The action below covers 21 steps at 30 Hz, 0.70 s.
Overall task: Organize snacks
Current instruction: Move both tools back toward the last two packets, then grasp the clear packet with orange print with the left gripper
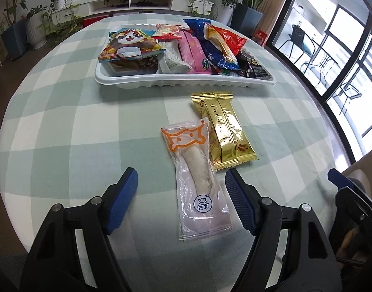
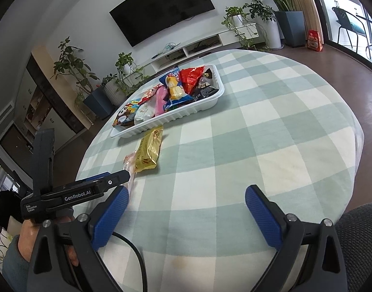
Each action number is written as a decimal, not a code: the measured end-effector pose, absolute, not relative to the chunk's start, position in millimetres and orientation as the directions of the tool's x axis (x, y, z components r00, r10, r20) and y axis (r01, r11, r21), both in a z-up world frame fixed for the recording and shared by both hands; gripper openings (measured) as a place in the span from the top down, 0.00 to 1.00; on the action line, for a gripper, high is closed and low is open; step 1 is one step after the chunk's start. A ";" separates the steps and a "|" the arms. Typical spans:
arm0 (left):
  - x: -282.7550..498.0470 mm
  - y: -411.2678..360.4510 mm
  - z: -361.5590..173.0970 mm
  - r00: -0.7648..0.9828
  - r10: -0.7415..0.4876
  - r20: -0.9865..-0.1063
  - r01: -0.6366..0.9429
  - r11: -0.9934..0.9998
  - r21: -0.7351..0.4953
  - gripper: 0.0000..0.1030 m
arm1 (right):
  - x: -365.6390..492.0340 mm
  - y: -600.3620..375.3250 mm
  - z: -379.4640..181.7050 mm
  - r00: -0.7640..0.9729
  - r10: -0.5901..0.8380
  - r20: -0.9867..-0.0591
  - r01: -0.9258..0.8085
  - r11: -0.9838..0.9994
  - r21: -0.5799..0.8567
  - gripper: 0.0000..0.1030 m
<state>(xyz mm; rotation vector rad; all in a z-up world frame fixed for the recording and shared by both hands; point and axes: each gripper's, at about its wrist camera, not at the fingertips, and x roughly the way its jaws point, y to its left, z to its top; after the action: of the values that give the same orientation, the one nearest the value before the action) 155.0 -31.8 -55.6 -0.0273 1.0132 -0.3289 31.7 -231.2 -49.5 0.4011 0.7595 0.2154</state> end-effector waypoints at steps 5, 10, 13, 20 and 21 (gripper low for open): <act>154.6 -43.1 -58.1 0.493 -0.246 -0.834 0.288 0.951 -0.111 0.33 | 30.8 -231.8 -49.6 0.713 0.324 -0.622 -0.050 0.909 0.415 0.04; 156.4 -45.6 -58.8 0.499 -0.216 -0.839 0.291 0.954 -0.072 0.42 | 30.4 -231.1 -48.9 0.714 0.321 -0.622 -0.051 0.910 0.411 0.04; 156.4 -53.1 -60.4 0.506 -0.178 -0.844 0.300 0.954 -0.021 0.43 | 30.1 -230.5 -48.3 0.714 0.320 -0.622 -0.052 0.911 0.410 0.04; 155.0 -57.0 -60.9 0.513 -0.195 -0.836 0.355 0.935 0.000 0.58 | 28.5 -230.0 -45.6 0.721 0.315 -0.617 -0.059 0.915 0.399 0.04; 154.7 -56.3 -61.0 0.512 -0.197 -0.836 0.363 0.932 0.002 0.62 | 28.0 -229.6 -44.9 0.721 0.314 -0.617 -0.059 0.916 0.397 0.04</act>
<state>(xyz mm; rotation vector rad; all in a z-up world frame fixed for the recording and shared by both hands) 154.7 -56.3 -61.0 0.1858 0.9777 -0.3388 28.0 -229.6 -44.9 0.3657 0.7399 0.2113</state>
